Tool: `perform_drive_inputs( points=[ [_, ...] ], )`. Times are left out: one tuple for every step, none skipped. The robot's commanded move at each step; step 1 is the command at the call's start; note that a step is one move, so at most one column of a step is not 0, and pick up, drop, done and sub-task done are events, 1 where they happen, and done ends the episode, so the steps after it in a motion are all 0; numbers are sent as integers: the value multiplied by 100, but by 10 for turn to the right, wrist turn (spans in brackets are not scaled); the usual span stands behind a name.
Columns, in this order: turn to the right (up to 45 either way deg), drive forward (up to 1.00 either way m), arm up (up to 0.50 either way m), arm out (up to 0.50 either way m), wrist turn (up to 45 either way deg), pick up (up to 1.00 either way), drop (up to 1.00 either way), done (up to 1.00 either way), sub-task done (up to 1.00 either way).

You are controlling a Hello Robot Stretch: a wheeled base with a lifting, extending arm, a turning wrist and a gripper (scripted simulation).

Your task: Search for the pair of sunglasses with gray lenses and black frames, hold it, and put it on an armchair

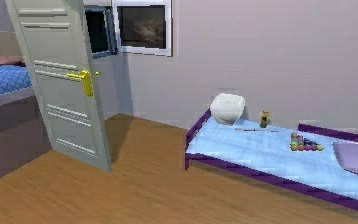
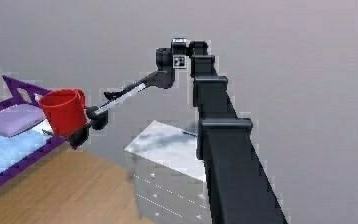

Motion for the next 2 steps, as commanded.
perform_drive_inputs(
  points=[
    [0, 0, 0, 0, -450, 0, 0, 0, 0],
    [0, 0, 0, 0, -30, 0, 0, 0, 0]
  ],
)
